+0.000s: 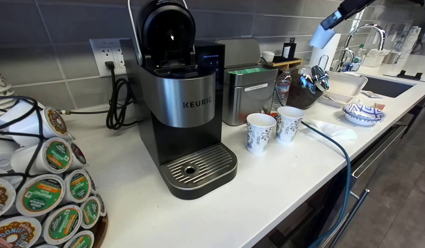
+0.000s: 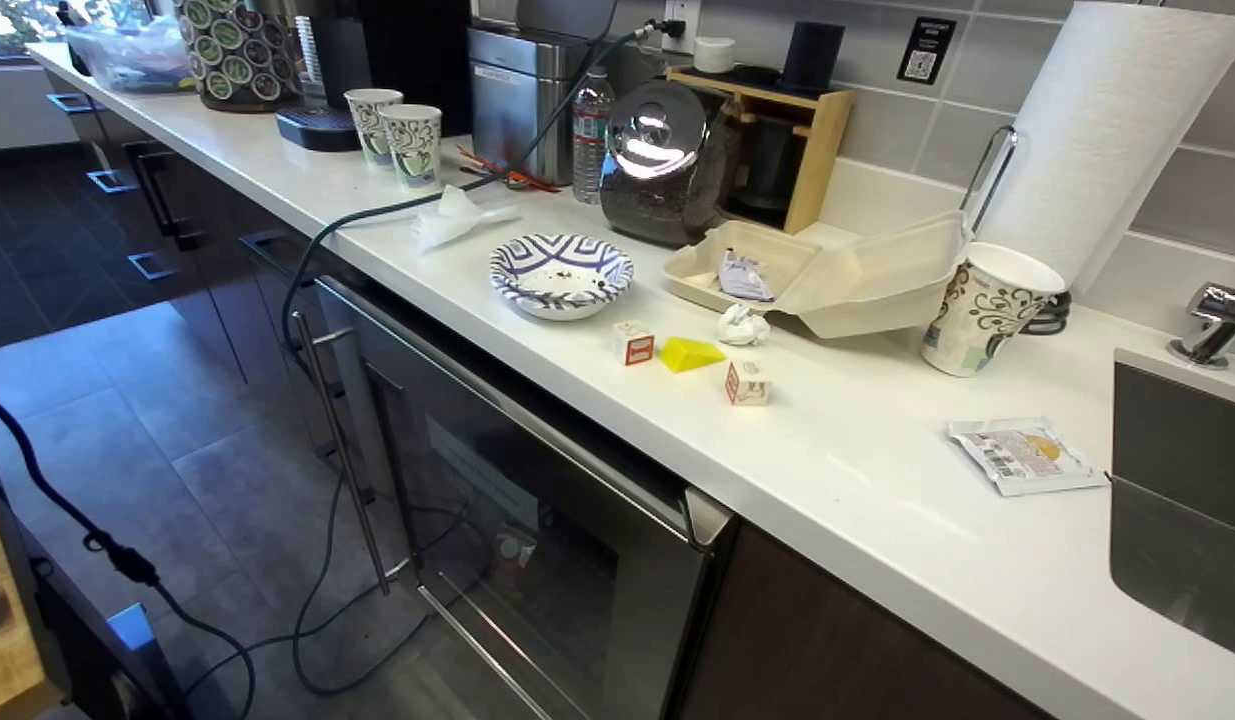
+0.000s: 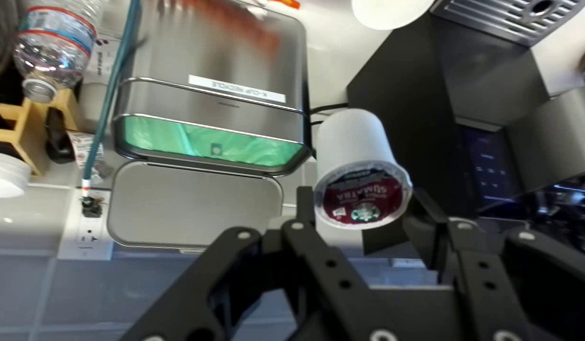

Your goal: Pick up the white container from the counter and put it in the coffee machine

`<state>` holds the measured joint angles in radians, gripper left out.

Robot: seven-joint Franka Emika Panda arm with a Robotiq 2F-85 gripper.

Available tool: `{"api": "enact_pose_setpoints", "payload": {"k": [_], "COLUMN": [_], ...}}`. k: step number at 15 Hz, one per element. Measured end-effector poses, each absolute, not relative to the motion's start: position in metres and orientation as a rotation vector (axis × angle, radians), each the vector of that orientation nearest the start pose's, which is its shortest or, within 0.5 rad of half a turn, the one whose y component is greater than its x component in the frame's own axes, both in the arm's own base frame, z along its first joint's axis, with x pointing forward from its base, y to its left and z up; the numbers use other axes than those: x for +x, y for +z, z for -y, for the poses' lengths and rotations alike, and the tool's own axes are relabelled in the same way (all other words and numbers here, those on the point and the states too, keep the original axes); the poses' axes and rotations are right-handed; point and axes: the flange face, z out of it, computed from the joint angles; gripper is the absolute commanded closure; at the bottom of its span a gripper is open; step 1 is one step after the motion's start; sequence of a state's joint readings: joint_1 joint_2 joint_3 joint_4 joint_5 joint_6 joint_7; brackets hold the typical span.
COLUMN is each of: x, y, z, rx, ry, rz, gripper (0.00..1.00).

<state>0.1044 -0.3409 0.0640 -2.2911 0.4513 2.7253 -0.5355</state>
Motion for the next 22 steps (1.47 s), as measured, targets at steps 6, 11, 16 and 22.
{"api": "enact_pose_setpoints", "payload": {"k": [6, 11, 16, 22], "x": [0.487, 0.48, 0.464, 0.495], "y": [0.571, 0.612, 0.656, 0.65], "z": [-0.068, -0.147, -0.247, -0.306], "rx": [-2.689, -2.539, -2.337, -2.208], "ry": [-1.158, -1.237, -1.166, -0.963], "rz": [0.545, 0.825, 1.166, 1.396], "gripper": [0.74, 0.74, 0.74, 0.49]}}
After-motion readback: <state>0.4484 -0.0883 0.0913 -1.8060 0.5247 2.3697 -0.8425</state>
